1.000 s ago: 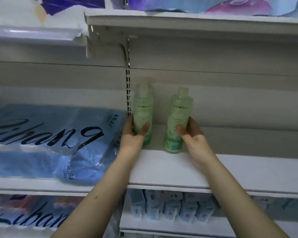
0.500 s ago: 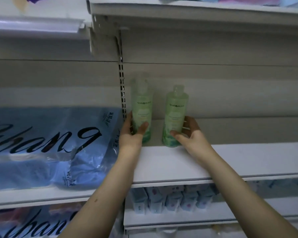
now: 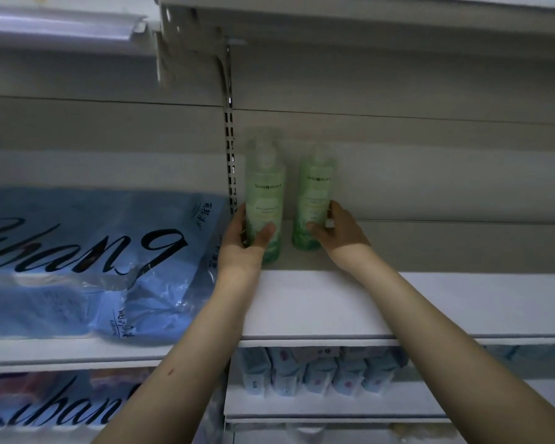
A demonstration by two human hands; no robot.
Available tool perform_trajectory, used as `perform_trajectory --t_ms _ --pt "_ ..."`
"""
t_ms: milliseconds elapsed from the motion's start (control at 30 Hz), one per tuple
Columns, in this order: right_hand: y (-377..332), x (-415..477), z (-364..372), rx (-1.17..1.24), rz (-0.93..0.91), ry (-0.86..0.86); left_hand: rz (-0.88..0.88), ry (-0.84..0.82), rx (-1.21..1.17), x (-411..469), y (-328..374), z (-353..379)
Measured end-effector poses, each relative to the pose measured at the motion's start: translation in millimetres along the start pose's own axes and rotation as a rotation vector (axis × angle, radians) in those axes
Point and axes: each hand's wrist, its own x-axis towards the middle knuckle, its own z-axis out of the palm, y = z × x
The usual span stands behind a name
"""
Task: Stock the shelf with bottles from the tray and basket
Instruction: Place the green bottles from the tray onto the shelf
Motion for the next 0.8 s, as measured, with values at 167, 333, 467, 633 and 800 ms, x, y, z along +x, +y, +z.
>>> perform_trajectory --t_ms 167,333,467,633,800 --pt "1.5 14.9 1.5 0.061 -0.008 -0.042 -0.003 0.008 -0.021 3.2 -3.3 -0.8" --pt "5.0 30.3 7.5 0.093 -0.027 -0.054 -0.011 0.022 -0.013 3.7 -2.9 -0.5" --pt "9.4 43.0 12.3 0.092 -0.025 -0.042 -0.040 0.025 -0.029 2.5 -1.5 -0.4" --pt "12.7 55.1 15.3 0.071 -0.010 -0.013 -0.044 0.031 -0.020 0.1 0.2 -0.7" --pt "17.1 59.0 18.1 0.122 0.010 0.011 -0.055 0.034 -0.008 1.3 -0.9 -1.2"
